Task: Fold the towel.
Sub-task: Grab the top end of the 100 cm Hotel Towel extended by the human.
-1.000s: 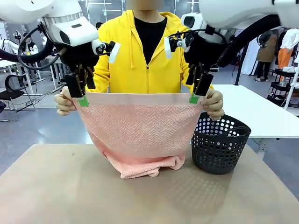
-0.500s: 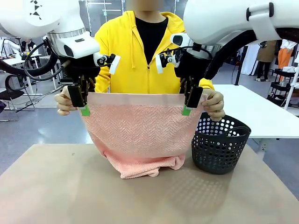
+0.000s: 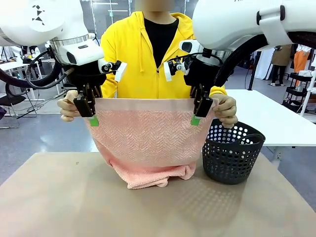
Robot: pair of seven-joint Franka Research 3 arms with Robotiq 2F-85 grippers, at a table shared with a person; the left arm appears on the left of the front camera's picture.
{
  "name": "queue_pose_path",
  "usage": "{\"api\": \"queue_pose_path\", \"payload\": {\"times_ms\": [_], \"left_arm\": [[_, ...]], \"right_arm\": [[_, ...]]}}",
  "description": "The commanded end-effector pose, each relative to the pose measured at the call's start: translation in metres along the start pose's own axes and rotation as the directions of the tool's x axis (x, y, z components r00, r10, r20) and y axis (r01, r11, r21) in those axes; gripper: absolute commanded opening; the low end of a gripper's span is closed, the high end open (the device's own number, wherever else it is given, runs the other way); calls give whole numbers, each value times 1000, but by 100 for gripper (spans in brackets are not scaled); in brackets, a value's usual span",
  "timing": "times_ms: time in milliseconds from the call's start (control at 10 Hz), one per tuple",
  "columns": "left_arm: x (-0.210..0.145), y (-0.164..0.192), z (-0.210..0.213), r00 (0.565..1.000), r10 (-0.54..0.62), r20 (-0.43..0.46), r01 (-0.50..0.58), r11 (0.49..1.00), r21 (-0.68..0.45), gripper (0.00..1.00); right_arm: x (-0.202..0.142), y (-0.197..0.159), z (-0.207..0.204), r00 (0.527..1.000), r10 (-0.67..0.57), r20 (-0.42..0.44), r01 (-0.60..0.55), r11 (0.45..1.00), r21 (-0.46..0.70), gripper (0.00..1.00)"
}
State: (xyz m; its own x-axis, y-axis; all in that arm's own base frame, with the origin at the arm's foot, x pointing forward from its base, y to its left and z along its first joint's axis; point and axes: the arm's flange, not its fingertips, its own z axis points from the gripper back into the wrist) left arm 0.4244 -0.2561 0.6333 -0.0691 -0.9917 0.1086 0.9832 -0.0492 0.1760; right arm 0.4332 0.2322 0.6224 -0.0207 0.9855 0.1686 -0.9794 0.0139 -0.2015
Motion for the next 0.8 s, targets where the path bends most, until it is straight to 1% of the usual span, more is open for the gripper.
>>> {"api": "queue_pose_path", "payload": {"times_ms": [0, 100, 200, 300, 700], "left_arm": [[-5, 1, -2, 1000, -4, 25, 4, 1000, -7, 0], [-5, 1, -2, 1000, -3, 21, 3, 1000, -9, 5], [-5, 1, -2, 1000, 0, 20, 0, 1000, -12, 0], [-5, 1, -3, 1000, 2, 18, -2, 1000, -18, 0], [-5, 0, -2, 1000, 9, 13, -9, 1000, -11, 0]], "right_arm": [[-2, -3, -2, 1000, 17, -4, -17, 1000, 4, 0], [-2, -3, -2, 1000, 18, -6, -18, 1000, 2, 0], [-2, -3, -1, 1000, 19, -6, -19, 1000, 2, 4], [-2, -3, -1, 1000, 19, -1, -19, 1000, 0, 0], [0, -2, 1, 1000, 30, 4, -30, 1000, -8, 0]]}}
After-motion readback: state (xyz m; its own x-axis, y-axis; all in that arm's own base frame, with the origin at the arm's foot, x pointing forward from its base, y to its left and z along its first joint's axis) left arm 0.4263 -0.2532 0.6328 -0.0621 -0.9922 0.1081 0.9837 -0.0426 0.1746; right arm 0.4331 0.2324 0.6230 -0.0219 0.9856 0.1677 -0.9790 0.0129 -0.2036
